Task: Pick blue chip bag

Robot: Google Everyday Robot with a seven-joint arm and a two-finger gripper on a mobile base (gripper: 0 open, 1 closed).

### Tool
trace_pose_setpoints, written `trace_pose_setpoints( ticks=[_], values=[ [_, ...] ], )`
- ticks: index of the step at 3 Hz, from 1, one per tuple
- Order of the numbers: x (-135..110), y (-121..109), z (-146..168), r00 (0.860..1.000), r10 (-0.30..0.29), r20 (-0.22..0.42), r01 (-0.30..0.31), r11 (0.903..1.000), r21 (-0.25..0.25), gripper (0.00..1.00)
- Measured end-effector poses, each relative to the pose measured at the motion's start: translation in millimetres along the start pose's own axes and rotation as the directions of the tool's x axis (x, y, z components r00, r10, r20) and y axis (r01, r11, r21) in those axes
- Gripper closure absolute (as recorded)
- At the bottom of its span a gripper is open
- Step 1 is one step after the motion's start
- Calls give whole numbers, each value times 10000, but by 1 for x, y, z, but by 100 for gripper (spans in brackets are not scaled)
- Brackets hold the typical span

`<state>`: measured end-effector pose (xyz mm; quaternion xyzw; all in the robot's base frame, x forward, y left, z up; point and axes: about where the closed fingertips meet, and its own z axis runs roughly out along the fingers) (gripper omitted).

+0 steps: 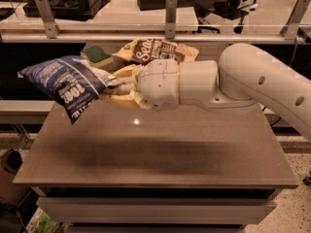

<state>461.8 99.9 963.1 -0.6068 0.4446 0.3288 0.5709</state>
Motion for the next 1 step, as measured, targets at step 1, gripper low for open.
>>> trace_pose_setpoints(
  ticks=[1],
  values=[
    [0,0,0,10000,-7,2,7,10000,1,100]
  ],
)
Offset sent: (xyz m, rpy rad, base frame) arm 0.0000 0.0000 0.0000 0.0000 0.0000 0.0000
